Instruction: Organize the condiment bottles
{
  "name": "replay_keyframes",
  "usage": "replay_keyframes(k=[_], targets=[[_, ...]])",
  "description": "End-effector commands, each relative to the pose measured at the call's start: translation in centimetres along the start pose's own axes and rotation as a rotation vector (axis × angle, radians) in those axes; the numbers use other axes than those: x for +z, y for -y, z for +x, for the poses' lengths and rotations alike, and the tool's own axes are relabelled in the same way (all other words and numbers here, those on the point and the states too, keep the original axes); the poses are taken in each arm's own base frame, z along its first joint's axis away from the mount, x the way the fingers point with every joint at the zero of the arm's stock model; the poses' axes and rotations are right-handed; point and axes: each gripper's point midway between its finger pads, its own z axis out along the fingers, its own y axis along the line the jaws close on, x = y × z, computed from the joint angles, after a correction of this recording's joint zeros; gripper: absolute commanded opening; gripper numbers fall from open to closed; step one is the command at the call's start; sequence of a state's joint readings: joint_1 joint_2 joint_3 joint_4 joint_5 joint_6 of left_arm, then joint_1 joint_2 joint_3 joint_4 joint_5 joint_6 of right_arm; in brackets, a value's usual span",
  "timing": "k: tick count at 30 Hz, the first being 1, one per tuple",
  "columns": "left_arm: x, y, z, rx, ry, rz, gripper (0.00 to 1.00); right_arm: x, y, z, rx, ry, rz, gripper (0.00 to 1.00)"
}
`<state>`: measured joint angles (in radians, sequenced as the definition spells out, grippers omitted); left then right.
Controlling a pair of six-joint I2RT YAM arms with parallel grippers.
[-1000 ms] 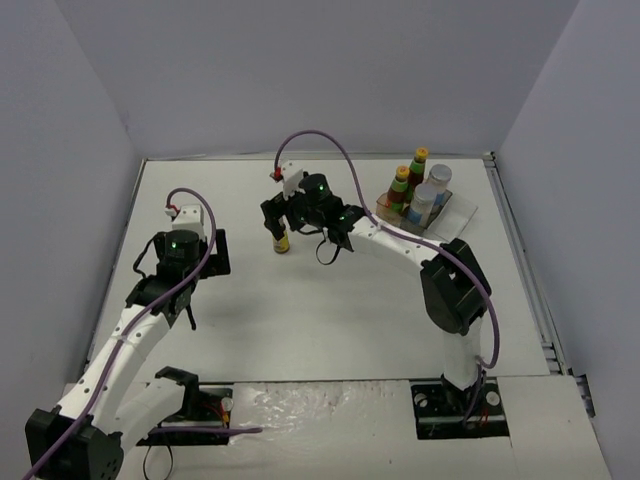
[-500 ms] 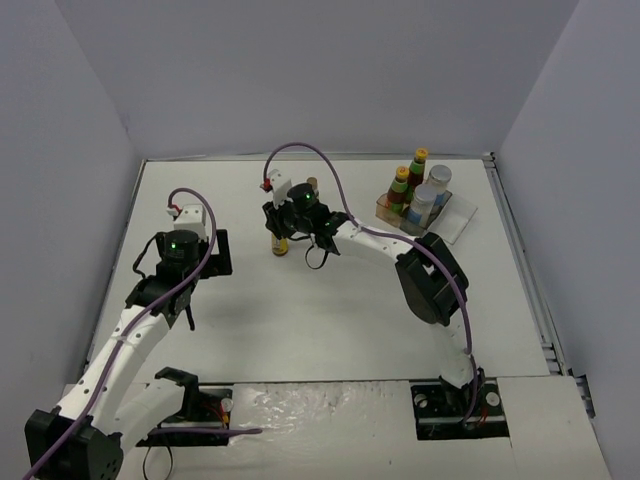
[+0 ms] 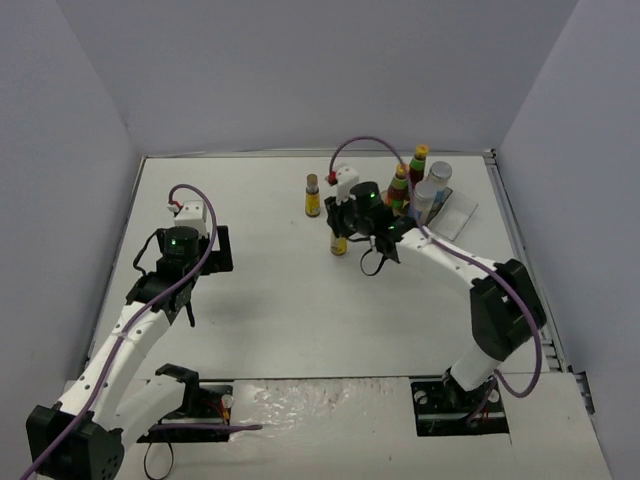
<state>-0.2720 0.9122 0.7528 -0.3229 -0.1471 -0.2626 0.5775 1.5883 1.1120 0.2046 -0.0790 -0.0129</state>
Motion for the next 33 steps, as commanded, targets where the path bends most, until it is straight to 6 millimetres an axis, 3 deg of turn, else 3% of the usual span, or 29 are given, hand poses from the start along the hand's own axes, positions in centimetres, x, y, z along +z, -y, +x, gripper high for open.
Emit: replay_keyframes(k=[1,4,7,10,12,14,18,21,26,33], targets=[[0.0,1.0,-2.4,0.0,0.074,0.036,0.97,-6.6,5.2,-6.7,0.059,0.207,0.192,0.0],[0.0,1.1,-2.2,0.006,0.068,0.038,0.97,-10.3,9.2,-7.1,0.12,0.223,0.319,0.0],[0.0,1.3,-2.2,0.01,0.068,0.041,0.97,-13.8,14.8,-7.1,0.186,0.239,0.488,0.0],[0.0,1.5,-2.2,0.012,0.066,0.048,0.97,-16.2,19.8,-6.8,0.258,0.261,0.621,0.0],[0.0,1.6,-2.2,0.016,0.065,0.052,0.97,-16.7,21.9,-6.8,0.294,0.267,0.67,0.0],[0.0,1.6,-2.3,0.016,0.069,0.053,0.97,-17.0,24.6,-6.1,0.345,0.268,0.726,0.0],[-0.1,1.7,-2.3,0.016,0.071,0.055,0.97,-16.4,27.9,-6.5,0.37,0.333,0.764,0.0],[-0.2,1.6,-2.4,0.019,0.075,0.053,0.97,-15.7,30.7,-5.4,0.38,0.326,0.813,0.0],[-0.3,1.5,-2.4,0.02,0.079,0.05,0.97,-14.5,33.5,-5.2,0.38,0.362,0.844,0.0],[-0.2,1.5,-2.4,0.023,0.077,0.051,0.97,-12.5,36.0,-4.7,0.375,0.375,0.85,0.0]])
